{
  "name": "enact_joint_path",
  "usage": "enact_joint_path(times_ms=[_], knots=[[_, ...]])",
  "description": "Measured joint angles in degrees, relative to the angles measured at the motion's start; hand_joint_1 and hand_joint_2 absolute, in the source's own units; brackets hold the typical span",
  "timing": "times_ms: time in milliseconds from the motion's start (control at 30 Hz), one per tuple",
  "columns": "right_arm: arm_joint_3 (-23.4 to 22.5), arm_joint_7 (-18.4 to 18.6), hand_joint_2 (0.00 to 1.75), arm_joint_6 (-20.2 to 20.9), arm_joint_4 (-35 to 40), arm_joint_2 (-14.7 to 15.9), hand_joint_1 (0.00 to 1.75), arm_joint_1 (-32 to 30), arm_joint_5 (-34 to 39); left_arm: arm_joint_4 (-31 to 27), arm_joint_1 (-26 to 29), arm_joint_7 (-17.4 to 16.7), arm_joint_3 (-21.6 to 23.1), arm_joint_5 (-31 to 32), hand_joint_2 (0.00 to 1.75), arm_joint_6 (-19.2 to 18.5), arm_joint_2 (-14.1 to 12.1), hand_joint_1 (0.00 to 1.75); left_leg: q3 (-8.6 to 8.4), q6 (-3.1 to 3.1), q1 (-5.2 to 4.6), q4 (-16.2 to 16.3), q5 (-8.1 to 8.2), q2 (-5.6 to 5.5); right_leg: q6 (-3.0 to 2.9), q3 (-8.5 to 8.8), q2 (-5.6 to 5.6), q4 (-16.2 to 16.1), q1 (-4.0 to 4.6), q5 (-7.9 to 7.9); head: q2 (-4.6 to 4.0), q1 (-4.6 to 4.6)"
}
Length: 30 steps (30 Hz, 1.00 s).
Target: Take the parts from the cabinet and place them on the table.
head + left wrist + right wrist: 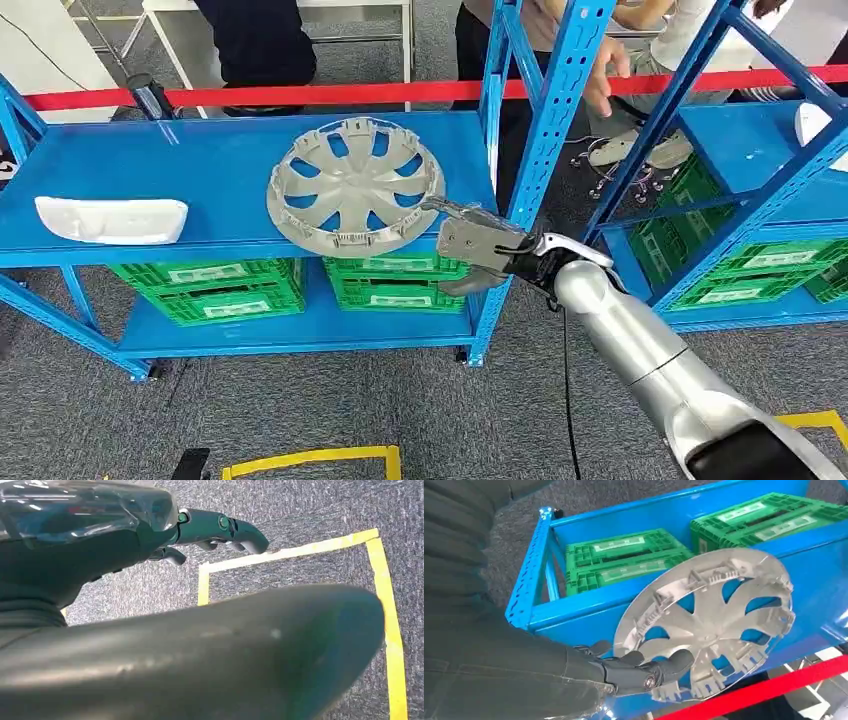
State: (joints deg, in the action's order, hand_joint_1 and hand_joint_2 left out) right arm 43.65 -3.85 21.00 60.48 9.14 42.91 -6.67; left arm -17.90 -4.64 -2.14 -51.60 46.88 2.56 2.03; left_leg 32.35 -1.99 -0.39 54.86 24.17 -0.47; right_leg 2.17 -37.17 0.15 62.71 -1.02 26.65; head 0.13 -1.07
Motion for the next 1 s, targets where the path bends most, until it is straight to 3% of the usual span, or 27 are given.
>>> enact_joint_path(times_ms=[33,67,100,167,233,300,367,400,433,467,533,600,667,700,733,767,833,867,900,933,967,1000], knots=[[0.0,0.0,1.75,0.0,0.0,0.0,0.0,0.1,0.0,0.0,0.0,0.0,0.0,0.0,0.0,0.0,0.0,0.0,-0.03,0.3,-0.01,0.3,0.31,-0.03,0.08,2.37,-0.18,-5.2,0.01,-1.9,0.0,0.0],[0.0,0.0,1.75,0.0,0.0,0.1,0.0,0.2,0.0,0.0,0.0,0.0,0.0,0.0,0.0,0.0,0.0,0.0,0.24,0.79,-0.51,0.9,0.81,-0.01,-0.71,3.4,-0.16,-6.6,0.34,-2.32,0.0,-0.07],[0.0,0.0,1.75,0.0,0.0,0.0,0.0,0.2,0.0,0.0,0.0,0.0,0.0,0.0,0.0,0.0,0.0,0.0,0.28,1.03,-0.43,1.0,0.98,0.06,-1.34,3.22,-0.1,-6.6,0.29,-2.43,0.0,-0.17],[0.0,0.0,1.75,0.0,0.0,0.1,0.0,0.1,0.0,0.0,0.1,0.0,0.0,0.0,0.0,0.0,0.0,0.0,0.22,1.51,-0.17,0.9,1.08,0.13,-2.03,3.18,-0.03,-6.6,0.66,-2.28,0.0,-0.13],[0.0,0.0,1.75,0.0,0.0,0.2,0.0,0.2,0.0,0.0,0.2,0.2,0.2,-0.1,0.0,0.0,-0.2,0.0,0.66,2.31,0.12,1.8,1.84,0.16,-2.65,3.74,0.09,-6.9,0.02,-2.35,0.0,-0.11],[0.0,-0.1,1.75,-0.1,0.0,0.1,0.0,0.2,0.0,0.0,0.1,0.3,0.5,-0.4,0.0,0.0,-0.3,0.0,3.91,3.14,0.43,8.8,5.21,0.26,-3.3,4.23,0.1,-6.9,0.01,-1.93,0.0,-0.33],[0.0,-0.1,1.75,-0.1,0.0,0.1,0.0,0.1,0.0,0.0,0.3,0.3,0.7,-0.5,0.0,0.0,-0.3,0.0,9.31,3.66,0.82,18.0,8.24,0.36,-3.67,4.42,0.12,-6.9,0.09,-1.62,0.0,-0.33],[0.0,-0.1,1.75,-0.1,0.0,0.1,0.0,-0.1,0.0,0.1,0.4,0.3,0.8,-0.5,0.0,0.0,-0.3,0.0,10.83,3.74,0.99,19.8,8.1,0.38,-3.58,4.55,0.22,-6.9,0.1,-1.43,0.0,-0.35],[0.0,-0.1,1.75,-0.1,0.0,0.1,0.0,-0.2,0.0,0.1,0.4,0.3,0.8,-0.5,0.0,0.0,-0.2,0.0,10.96,3.77,1.12,19.0,6.7,0.41,-3.52,4.76,0.32,-6.8,0.1,-1.22,0.0,-0.35],[0.0,-0.1,1.75,-0.1,0.0,0.1,0.0,-0.2,0.0,0.1,0.5,0.3,0.8,-0.5,0.0,0.0,-0.3,0.0,9.44,3.66,1.18,14.7,3.46,0.43,-3.43,5.2,0.46,-6.8,0.1,-0.92,0.0,-0.35],[0.0,-0.1,1.75,-0.1,0.0,0.1,0.0,-0.1,0.0,0.1,0.5,0.4,0.8,-0.5,0.0,0.1,-0.4,0.0,4.62,3.12,1.13,4.0,-2.43,0.4,-3.08,6.27,0.56,-6.9,0.1,-0.25,0.0,-0.35],[0.0,-0.1,1.75,-0.1,0.0,0.1,0.0,0.0,0.2,0.1,0.5,0.4,0.9,-0.5,0.0,0.2,-0.5,0.0,2.69,2.48,0.6,1.4,-1.18,0.43,-2.53,6.27,0.69,-6.8,0.62,0.22,0.0,-0.31],[-0.1,-0.3,1.75,0.1,0.1,0.1,0.0,-0.2,0.8,0.1,0.5,0.4,1.0,-0.5,0.0,0.4,-0.6,0.0,2.82,1.91,0.45,1.8,-0.75,0.45,-2.01,6.32,0.64,-7.1,0.47,0.4,0.0,-0.31],[-0.1,-0.5,1.75,0.8,0.3,0.1,0.0,-0.2,1.3,0.1,0.6,0.4,1.0,-0.6,0.0,0.5,-0.6,0.0,2.68,1.69,0.45,1.4,-0.78,0.42,-1.72,6.49,0.62,-7.2,0.56,0.48,0.0,-0.33],[-0.3,-0.7,1.75,1.6,0.9,0.1,0.0,-0.3,1.8,0.1,0.6,0.4,1.1,-0.6,0.0,0.5,-0.6,0.0,1.9,1.29,1.12,0.6,-1.02,0.47,-1.52,6.21,0.48,-6.9,0.45,0.99,0.0,-0.33],[-0.2,-0.9,1.75,2.7,1.5,0.2,0.0,-0.3,2.6,0.1,0.5,0.4,1.3,-0.6,0.0,0.5,-0.5,0.0,1.51,1.05,0.99,0.3,-0.87,0.43,-1.62,5.33,0.42,-4.7,0.54,1.77,0.0,-0.09],[0.2,-0.9,1.75,5.2,2.5,0.0,0.0,-0.6,4.1,0.1,0.4,0.4,1.7,-0.6,0.0,0.5,-0.5,0.0,1.23,0.51,0.87,0.3,-0.54,0.44,-2.24,-0.12,0.4,5.0,0.52,5.03,0.0,-0.11],[0.7,-0.8,1.75,6.1,3.1,-0.2,0.0,-1.2,4.8,0.1,0.4,0.4,2.0,-0.7,0.0,0.6,-0.5,0.0,1.11,0.33,0.81,0.3,-0.3,0.41,-2.27,-3.11,0.4,9.9,0.54,6.27,0.0,-0.13],[1.0,-0.6,1.75,6.7,3.6,-0.3,0.0,-1.8,5.3,0.1,0.4,0.4,2.1,-0.8,0.0,0.6,-0.5,0.0,0.96,0.3,0.78,0.4,-0.14,0.32,-2.04,-4.91,0.39,12.3,0.53,6.48,0.0,-0.07],[1.6,-0.5,1.75,7.2,4.2,-0.4,0.0,-2.3,5.9,0.1,0.5,0.4,2.3,-0.9,0.0,0.6,-0.5,0.0,0.66,0.32,0.75,0.4,0.14,0.13,-1.51,-5.7,0.38,12.1,0.5,5.38,0.0,-0.11],[2.0,-0.4,1.75,7.6,4.8,-0.6,0.0,-2.6,6.5,0.1,0.4,0.5,2.4,-1.1,0.0,0.6,-0.5,0.0,0.34,0.43,0.74,0.5,0.41,-0.01,-0.93,-4.79,0.37,9.1,0.5,3.45,0.0,-0.07],[2.4,-0.4,1.75,7.9,5.5,-0.7,0.0,-2.5,6.9,0.1,0.5,0.5,2.4,-1.2,0.0,0.7,-0.5,0.0,-0.04,0.6,0.73,0.6,0.76,-0.1,-0.39,-2.88,0.35,4.2,0.51,0.93,0.0,-0.07]])
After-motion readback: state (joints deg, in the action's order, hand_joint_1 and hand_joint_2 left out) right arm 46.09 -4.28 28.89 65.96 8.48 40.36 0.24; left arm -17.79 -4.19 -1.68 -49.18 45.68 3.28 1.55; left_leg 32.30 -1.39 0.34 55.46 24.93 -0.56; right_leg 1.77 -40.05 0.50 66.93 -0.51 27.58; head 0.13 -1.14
